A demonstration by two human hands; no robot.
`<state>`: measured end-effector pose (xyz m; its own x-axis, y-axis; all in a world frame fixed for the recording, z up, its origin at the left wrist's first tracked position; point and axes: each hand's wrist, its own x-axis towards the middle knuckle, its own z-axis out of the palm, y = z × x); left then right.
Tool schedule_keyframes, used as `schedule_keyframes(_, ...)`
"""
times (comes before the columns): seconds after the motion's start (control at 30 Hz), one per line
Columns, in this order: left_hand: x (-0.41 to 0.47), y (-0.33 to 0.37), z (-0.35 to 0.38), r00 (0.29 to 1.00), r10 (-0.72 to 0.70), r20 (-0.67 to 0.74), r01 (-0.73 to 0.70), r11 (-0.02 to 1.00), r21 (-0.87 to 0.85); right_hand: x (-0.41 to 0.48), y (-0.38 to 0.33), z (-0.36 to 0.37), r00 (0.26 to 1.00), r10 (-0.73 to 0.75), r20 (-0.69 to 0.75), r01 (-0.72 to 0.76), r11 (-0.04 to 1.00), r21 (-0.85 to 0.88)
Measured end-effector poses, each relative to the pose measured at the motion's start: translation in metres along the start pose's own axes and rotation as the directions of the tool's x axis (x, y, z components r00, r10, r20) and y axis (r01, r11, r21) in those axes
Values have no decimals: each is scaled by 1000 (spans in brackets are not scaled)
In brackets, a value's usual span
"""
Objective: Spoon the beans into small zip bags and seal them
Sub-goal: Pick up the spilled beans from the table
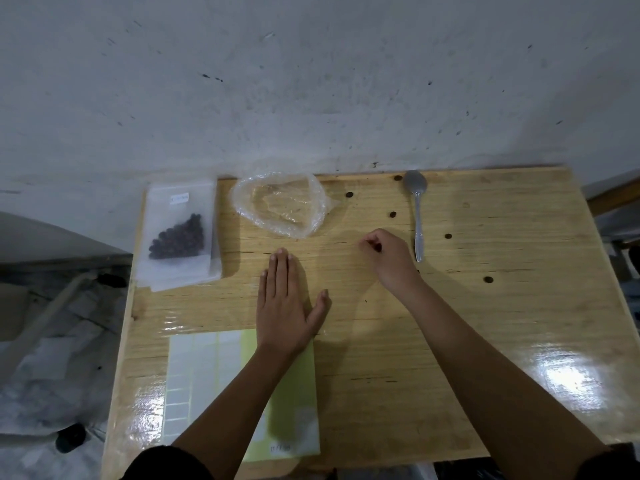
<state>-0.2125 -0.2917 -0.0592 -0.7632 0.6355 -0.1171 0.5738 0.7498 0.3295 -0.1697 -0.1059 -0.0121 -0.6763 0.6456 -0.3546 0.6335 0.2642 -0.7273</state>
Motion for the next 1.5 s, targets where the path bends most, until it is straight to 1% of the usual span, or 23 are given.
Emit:
schedule_keyframes(0.07, 0, -1, 0, 1000, 0, -9, 1, 1000, 14, -3, -2, -10, 985, 170, 31, -170, 924, 343)
schedule_keyframes(0.13, 0, -1, 0, 1000, -1, -20, 1, 1000, 14, -7, -2, -24, 958, 252, 133, -265, 612, 745)
schedule_keyframes(0.17, 0, 0, 0, 1000, -1, -23, 1, 1000, 11, -9, -1, -32, 956, 243, 164, -263, 460, 848)
schedule_keyframes(0.2, 0, 0, 0, 1000, 0, -25, 0, 1000, 8, -12, 3, -39, 960, 229, 163, -244, 387, 890)
schedule_keyframes(0.23, 0, 0, 0, 1000, 0, -27, 0, 1000, 6, -15, 5, -44, 964, 217, 155, -227, 367, 902)
schedule_keyframes(0.3, 0, 0, 1, 1000, 1, -29, -1, 1000, 2, -16, 13, -49, 970, 211, 120, -205, 452, 868)
schedule_keyframes(0.33, 0, 0, 1, 1000, 1, -28, -1, 1000, 1, -16, 17, -49, 975, 201, 94, -193, 558, 807)
schedule_keyframes(0.4, 0, 0, 1, 1000, 2, -27, -2, 1000, 3, -18, 22, -46, 988, 150, 41, -149, 841, 520)
schedule_keyframes(0.47, 0, 0, 1, 1000, 5, -31, -5, 1000, 4, -21, 28, -40, 995, 97, -6, -91, 953, 290)
schedule_keyframes(0.7, 0, 2, 0, 999, 2, -40, -2, 1000, -3, -24, 34, -22, 989, 51, -138, -36, 993, 111)
schedule_keyframes(0.87, -1, 1, 0, 999, 8, -48, -8, 1000, -12, -24, 32, -18, 993, 14, -113, -14, 1000, 0)
schedule_keyframes(0.93, -1, 0, 1, 999, 10, -52, -11, 1000, -19, -26, 30, -21, 994, 58, -93, -55, 998, 42)
schedule_keyframes(0.97, -1, 0, 1, 998, 9, -57, -10, 1000, -25, -27, 29, -23, 990, 117, -83, -105, 985, 134)
schedule_keyframes(1.0, -1, -1, 2, 998, 6, -61, -8, 999, -34, -28, 30, -27, 980, 188, -65, -162, 943, 291)
schedule_keyframes(1.03, -1, -1, 2, 998, 4, -61, -7, 999, -45, -30, 29, -32, 966, 256, -37, -204, 844, 496)
schedule_keyframes(1.1, -1, 1, 1, 999, 12, -46, -16, 997, -79, -35, 33, -44, 939, 344, -3, -187, 517, 835)
schedule_keyframes(1.17, -2, 7, 1, 998, 56, -22, -59, 992, -114, -42, 41, -56, 927, 374, 0, -106, 264, 959)
schedule_keyframes(1.23, -4, 16, 3, 992, 128, 12, -126, 985, -117, -47, 52, -64, 922, 385, -29, -54, 202, 978)
schedule_keyframes(1.27, -5, 21, 5, 988, 155, 23, -151, 982, -114, -49, 56, -66, 914, 400, -66, -55, 284, 957)
schedule_keyframes(1.3, -6, 25, 6, 986, 167, 26, -163, 980, -116, -50, 60, -66, 908, 402, -118, -83, 448, 890)
schedule_keyframes(1.37, -7, 31, 8, 986, 163, 26, -158, 979, -126, -52, 67, -64, 919, 340, -202, -165, 795, 584)
schedule_keyframes(1.43, -7, 32, 9, 986, 163, 26, -159, 980, -120, -52, 72, -60, 932, 263, -250, -171, 926, 335)
schedule_keyframes(1.5, -7, 29, 11, 984, 176, 26, -172, 979, -112, -51, 70, -58, 935, 216, -281, -146, 957, 250)
